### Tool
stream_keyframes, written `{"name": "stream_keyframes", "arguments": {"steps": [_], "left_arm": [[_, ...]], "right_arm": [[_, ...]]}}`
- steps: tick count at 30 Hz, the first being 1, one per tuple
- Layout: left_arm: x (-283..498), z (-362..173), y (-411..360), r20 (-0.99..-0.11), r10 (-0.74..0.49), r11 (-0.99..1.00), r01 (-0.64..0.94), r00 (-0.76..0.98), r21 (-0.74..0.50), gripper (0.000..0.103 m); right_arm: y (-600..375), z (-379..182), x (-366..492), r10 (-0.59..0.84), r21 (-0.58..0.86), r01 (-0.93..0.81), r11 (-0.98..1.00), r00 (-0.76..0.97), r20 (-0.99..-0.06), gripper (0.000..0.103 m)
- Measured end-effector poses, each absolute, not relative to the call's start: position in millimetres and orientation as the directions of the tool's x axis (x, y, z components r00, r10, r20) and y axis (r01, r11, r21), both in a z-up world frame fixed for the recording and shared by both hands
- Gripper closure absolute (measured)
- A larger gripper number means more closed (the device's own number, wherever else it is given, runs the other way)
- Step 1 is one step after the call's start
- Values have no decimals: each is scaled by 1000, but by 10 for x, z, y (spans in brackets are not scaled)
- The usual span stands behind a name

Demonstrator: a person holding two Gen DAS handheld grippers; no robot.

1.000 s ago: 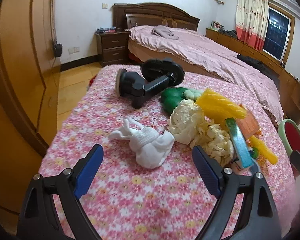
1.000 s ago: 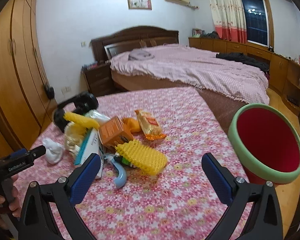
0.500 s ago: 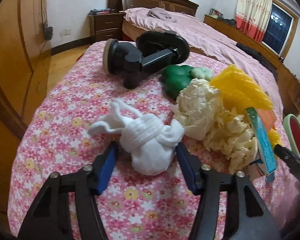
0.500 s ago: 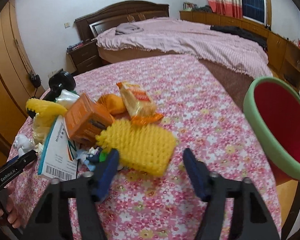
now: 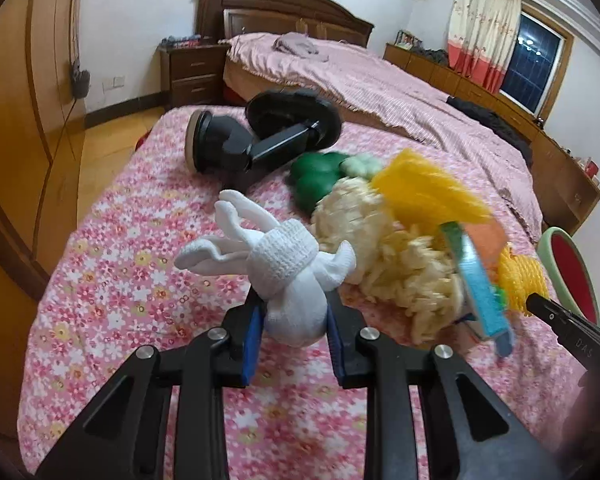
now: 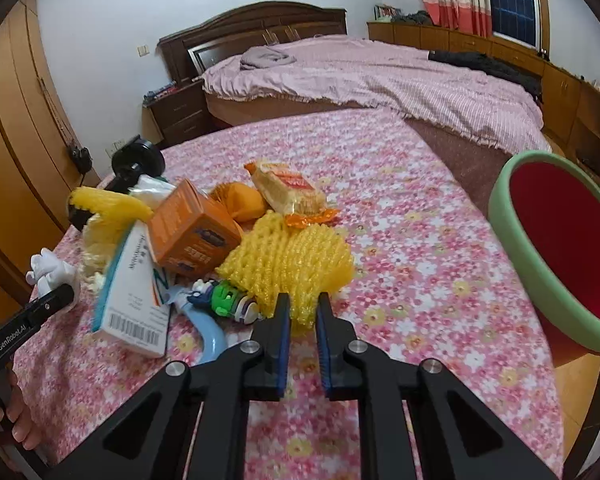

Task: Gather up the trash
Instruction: 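Carry both items over the red bucket while the right tool releases the yellow mesh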

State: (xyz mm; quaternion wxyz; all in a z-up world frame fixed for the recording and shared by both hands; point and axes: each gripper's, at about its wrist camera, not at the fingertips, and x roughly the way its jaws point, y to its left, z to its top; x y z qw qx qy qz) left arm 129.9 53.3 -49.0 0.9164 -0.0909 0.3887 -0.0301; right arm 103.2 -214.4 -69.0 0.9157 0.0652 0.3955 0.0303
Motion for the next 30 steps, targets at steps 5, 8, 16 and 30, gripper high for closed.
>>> {"name": "stream_keyframes", "arguments": {"steps": [5,8,16,30], "left_arm": [[1167,-289,401,-676,-151,981,25,721,-192,75],[1086,-163,264,-658,-175,979,62,732,-192,75],[1018,127,-157,-635,-278,960,187,721,-208,75],[1243,369,-1300,-646,-426,892,412,633,-184,75]], "right_arm": [[-2199,-531,834,106,142,-10,990,716,-690,90],[-2276,-436,718,95,142,2,990,734,-672,90],[-2642,-212,446,46,156,65,986,787,-615,90],[-3749,-113,218,-121,182,275,944,801,-586,90]]}}
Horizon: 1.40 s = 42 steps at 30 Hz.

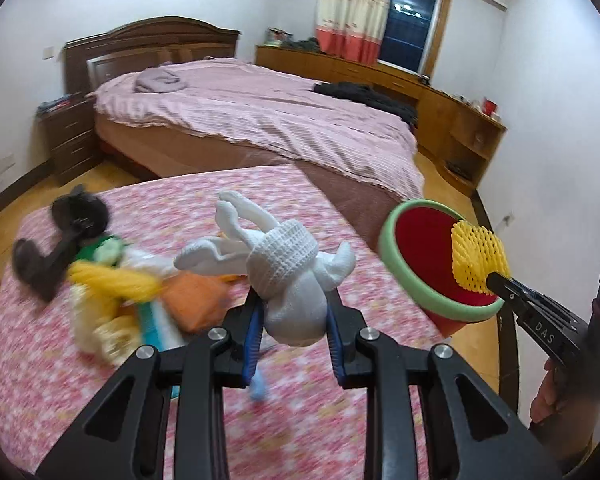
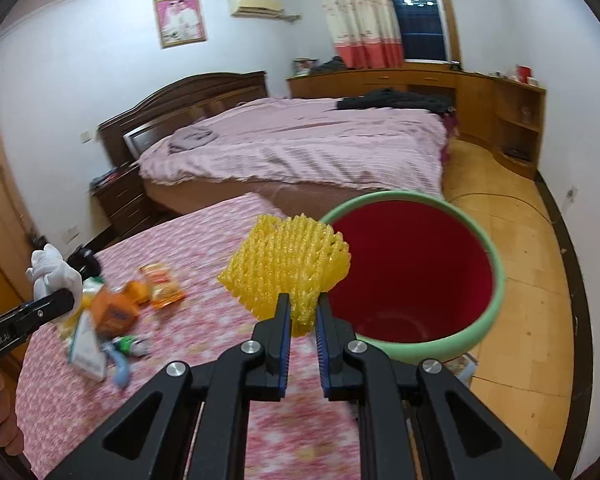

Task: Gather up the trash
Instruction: 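Carry both items over the red bucket while the right tool releases the yellow mesh, then open the left tool to drop the white sock into the red bucket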

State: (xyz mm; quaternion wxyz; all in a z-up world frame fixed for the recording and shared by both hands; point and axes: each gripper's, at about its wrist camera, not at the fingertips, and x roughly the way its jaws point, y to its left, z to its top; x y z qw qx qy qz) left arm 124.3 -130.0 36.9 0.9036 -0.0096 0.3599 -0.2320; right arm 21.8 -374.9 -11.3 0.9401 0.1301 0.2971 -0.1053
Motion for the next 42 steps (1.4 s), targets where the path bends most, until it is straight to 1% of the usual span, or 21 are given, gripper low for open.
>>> {"name": "stream_keyframes", "arguments": {"steps": [5,14,22,27,29,31,32,34,35,36,37,39,42], "left_arm": [[1363,345,-1757,-658,-456,866,470,599,-172,75],[1552,173,-2581,-689,-497,815,557,528,-161,75],[1667,-33,-3123,-716,-522,770,617,463,-163,74],[1638,-102,-3337,-721,-516,754,645,463,-125,74],[1629,-123,-3384,-723,-517,747,654,459,-120,71],[1641,-152,-3411,-725,-519,742,660,453,-119,62],[1640,-158,-3424,-726,-519,741,661,452,-118,60],[1639,-164,-3438,-726,-518,743,658,453,-119,55],[1641,-163,-3438,-725,-519,744,657,452,-122,54],[1640,-161,-3435,-726,-520,744,656,451,-126,53],[1638,-156,-3429,-727,-519,746,654,451,-126,53],[1635,-149,-3412,-726,-514,749,651,457,-120,53],[1606,-117,-3365,-722,-511,755,645,466,-117,53]], "right_arm": [[-4104,-152,234,-154,191,322,927,792,-590,90],[-4638,-345,345,-148,240,363,900,773,-617,90],[-4871,-520,433,-129,274,377,885,762,-634,89],[-4950,-610,492,-116,288,381,879,756,-645,87],[-4977,-634,499,-114,292,382,877,755,-646,86],[-5002,-645,503,-112,297,383,875,756,-645,86],[-5011,-648,504,-110,300,382,874,758,-643,85],[-5004,-657,504,-112,301,385,873,757,-643,79],[-5008,-661,504,-113,303,388,870,757,-643,73],[-5015,-663,503,-110,307,388,869,758,-643,71],[-5018,-664,498,-105,316,387,866,759,-642,70],[-5024,-662,486,-99,326,385,864,764,-638,66],[-4982,-629,449,-104,322,379,868,772,-627,62]]}}
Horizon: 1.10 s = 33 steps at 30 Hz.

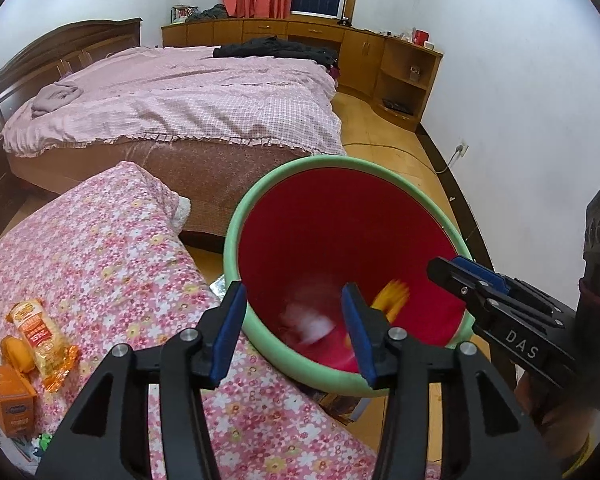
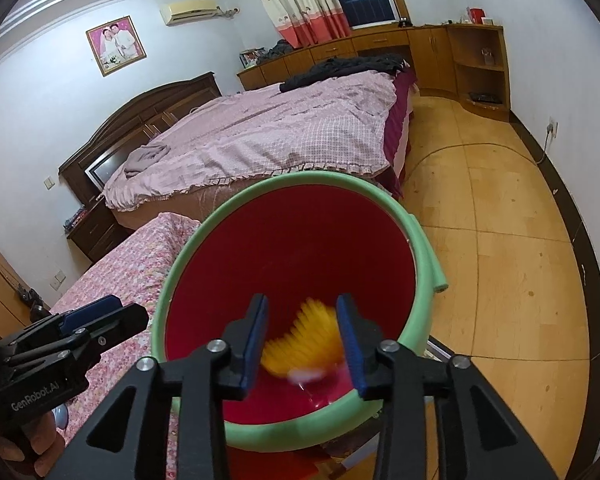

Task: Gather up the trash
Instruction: 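Open the left tool to drop the white sock into the red bucket, then reach the left tool to the teal box and grasp it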

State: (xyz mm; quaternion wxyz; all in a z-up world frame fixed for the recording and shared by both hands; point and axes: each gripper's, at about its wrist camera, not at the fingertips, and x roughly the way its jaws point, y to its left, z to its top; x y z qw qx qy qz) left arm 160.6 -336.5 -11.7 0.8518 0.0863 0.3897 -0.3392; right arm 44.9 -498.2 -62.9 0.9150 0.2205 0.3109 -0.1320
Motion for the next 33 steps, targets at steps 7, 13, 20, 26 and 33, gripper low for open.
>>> {"name": "stream_keyframes", "arguments": {"steps": [7,13,20,26,33], "left_arm": [[1512,-24,-3156,-715,-509,772,621,479,-135,53],[1424,54,-2906,-706,-497,798,584,504,-146,53],[1323,163,-2470,-690,-465,843,516,555,-153,53],[1257,213,-2024,-678,-418,883,446,605,-147,53],[1220,204,-1489,-679,-348,927,343,646,-149,53]], "right_arm": [[-4845,-511,387,-103,319,363,875,785,-611,61],[-4677,-409,320,-93,323,343,882,798,-595,58],[-4395,-306,290,-55,331,295,896,814,-578,55],[-4115,-261,312,-5,337,243,910,818,-576,53],[-3809,-247,348,39,324,189,927,812,-582,53]]}}
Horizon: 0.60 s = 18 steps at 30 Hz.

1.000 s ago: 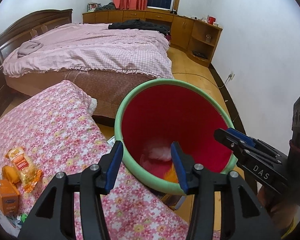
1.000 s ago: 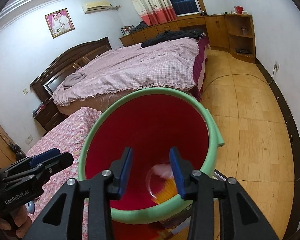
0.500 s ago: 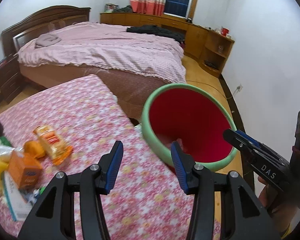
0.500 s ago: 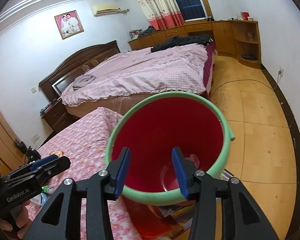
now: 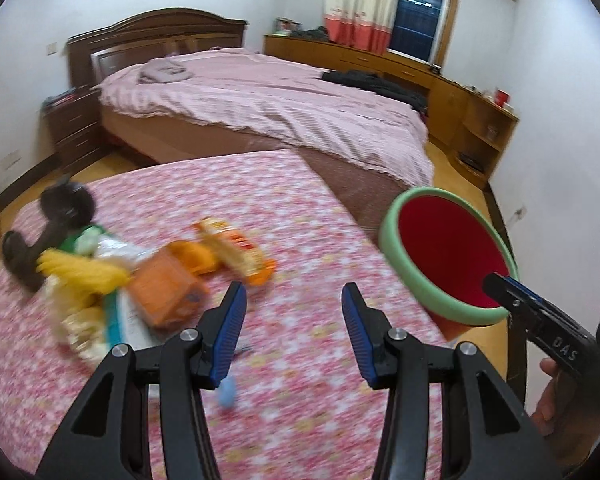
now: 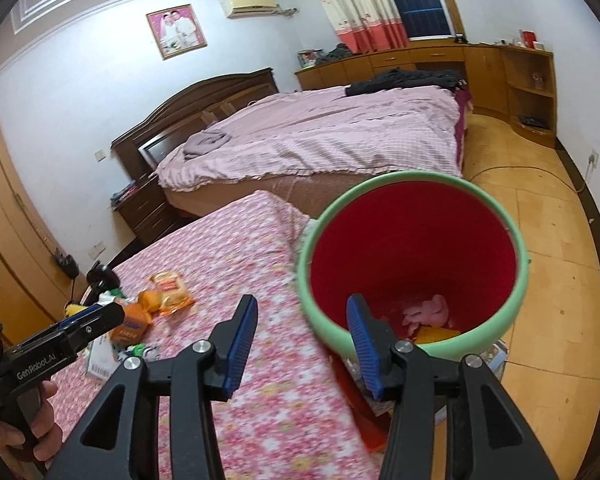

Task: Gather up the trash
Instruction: 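Reach the left tool to the teal box and grasp it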

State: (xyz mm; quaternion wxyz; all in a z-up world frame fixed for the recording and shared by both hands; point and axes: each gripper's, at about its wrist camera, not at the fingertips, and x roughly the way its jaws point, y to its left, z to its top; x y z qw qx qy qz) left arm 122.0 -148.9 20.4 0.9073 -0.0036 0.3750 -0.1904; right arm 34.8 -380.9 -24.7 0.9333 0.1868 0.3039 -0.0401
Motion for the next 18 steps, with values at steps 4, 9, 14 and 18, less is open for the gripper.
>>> {"name": "stream_keyframes", "arguments": {"steps": [4,9,14,18], "left_arm": [[1179,147,-1236,-687,-296,951,276,664,-142,53],[1145,-24,-907,-715,-244,969,185,655,-161,53],[1186,-192,-648,-741,-197,979,86,643,-185,53],[1226,-304,-567,-755,-178,978,31,631,-205,53]], "right_arm": [[-3674,-281,377,64,326,166,931,803,-593,53],[-3505,-348,417,96,321,137,937,782,-615,52],[-3382,-409,443,116,318,118,941,768,-630,52],[-3315,-469,466,122,313,119,942,749,-651,52]]}}
